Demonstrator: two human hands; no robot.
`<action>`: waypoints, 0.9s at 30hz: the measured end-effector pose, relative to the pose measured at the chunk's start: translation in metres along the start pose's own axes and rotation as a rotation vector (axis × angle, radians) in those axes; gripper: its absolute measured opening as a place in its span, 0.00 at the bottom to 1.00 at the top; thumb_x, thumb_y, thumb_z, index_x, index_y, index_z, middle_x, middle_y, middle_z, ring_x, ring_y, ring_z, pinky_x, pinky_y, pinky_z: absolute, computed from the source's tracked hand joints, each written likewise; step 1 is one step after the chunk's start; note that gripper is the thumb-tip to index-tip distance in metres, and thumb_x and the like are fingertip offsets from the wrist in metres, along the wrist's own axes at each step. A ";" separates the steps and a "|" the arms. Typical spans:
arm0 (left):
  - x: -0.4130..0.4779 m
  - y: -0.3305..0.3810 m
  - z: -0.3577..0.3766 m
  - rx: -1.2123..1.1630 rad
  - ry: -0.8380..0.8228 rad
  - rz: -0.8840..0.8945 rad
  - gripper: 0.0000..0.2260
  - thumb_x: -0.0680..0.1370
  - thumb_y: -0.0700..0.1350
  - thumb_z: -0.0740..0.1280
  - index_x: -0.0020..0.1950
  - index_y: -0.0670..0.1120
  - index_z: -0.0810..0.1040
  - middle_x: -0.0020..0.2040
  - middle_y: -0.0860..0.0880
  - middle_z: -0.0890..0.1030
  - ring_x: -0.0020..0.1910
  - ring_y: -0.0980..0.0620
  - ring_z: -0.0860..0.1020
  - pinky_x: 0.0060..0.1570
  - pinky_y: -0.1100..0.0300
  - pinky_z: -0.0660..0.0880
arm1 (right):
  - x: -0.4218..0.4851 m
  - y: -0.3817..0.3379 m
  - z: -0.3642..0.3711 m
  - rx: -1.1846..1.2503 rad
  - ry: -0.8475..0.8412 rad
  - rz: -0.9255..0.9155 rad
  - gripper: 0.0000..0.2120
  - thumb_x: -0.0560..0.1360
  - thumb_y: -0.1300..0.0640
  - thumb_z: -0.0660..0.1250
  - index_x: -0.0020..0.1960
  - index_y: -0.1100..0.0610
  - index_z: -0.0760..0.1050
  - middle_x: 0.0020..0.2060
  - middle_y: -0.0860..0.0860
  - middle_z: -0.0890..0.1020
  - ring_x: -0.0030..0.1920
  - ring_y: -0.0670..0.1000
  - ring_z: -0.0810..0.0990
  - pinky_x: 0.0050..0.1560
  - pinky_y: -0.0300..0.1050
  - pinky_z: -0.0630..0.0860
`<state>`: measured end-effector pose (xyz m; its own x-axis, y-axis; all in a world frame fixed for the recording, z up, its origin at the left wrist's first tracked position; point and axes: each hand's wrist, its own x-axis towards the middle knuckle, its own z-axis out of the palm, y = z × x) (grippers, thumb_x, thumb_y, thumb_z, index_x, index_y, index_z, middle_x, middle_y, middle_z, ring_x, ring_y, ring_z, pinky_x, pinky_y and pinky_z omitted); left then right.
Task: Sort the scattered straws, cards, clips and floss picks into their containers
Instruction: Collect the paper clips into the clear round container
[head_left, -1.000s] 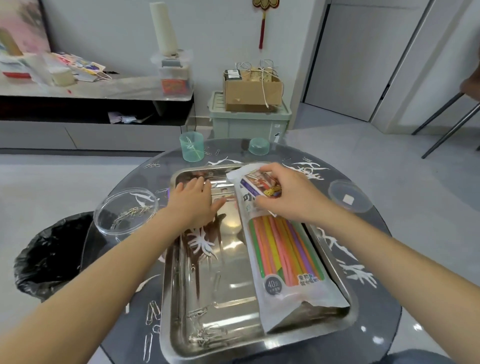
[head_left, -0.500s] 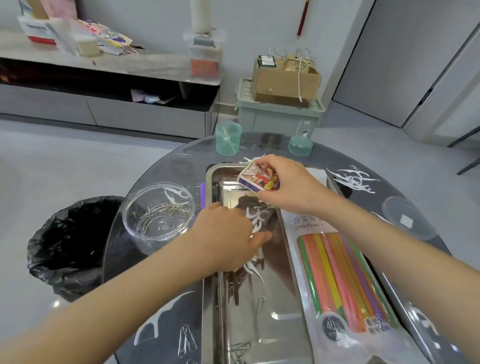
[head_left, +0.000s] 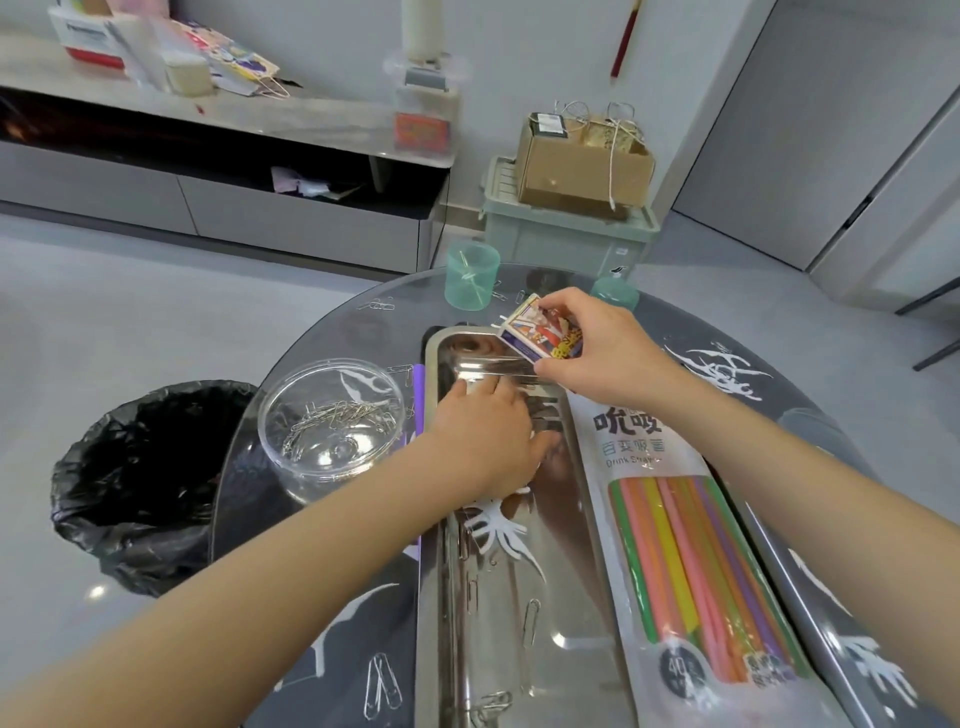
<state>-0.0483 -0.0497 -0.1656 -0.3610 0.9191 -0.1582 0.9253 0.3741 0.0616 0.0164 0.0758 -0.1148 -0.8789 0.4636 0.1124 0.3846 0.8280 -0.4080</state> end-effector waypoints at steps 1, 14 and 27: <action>-0.005 0.000 -0.003 -0.009 -0.010 0.018 0.27 0.81 0.60 0.46 0.66 0.42 0.72 0.68 0.44 0.70 0.68 0.45 0.67 0.69 0.47 0.59 | -0.001 0.001 0.000 0.006 -0.002 0.004 0.29 0.70 0.55 0.72 0.68 0.52 0.66 0.61 0.51 0.75 0.58 0.51 0.74 0.54 0.43 0.72; -0.011 0.006 0.000 -0.049 -0.130 0.079 0.35 0.79 0.66 0.46 0.78 0.45 0.48 0.79 0.47 0.46 0.77 0.47 0.43 0.74 0.42 0.50 | -0.007 0.002 -0.008 -0.005 -0.041 -0.028 0.30 0.70 0.57 0.73 0.69 0.52 0.65 0.63 0.51 0.74 0.58 0.50 0.74 0.53 0.42 0.71; -0.085 0.018 -0.009 -0.081 -0.241 0.170 0.33 0.80 0.64 0.47 0.76 0.42 0.59 0.78 0.44 0.55 0.77 0.48 0.53 0.73 0.48 0.57 | 0.000 -0.021 0.032 -0.098 -0.330 -0.137 0.29 0.71 0.64 0.69 0.70 0.55 0.64 0.64 0.52 0.73 0.61 0.51 0.71 0.53 0.38 0.66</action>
<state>-0.0017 -0.1201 -0.1418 -0.1547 0.9172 -0.3672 0.9544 0.2348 0.1845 -0.0007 0.0482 -0.1354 -0.9616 0.2330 -0.1449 0.2684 0.9089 -0.3191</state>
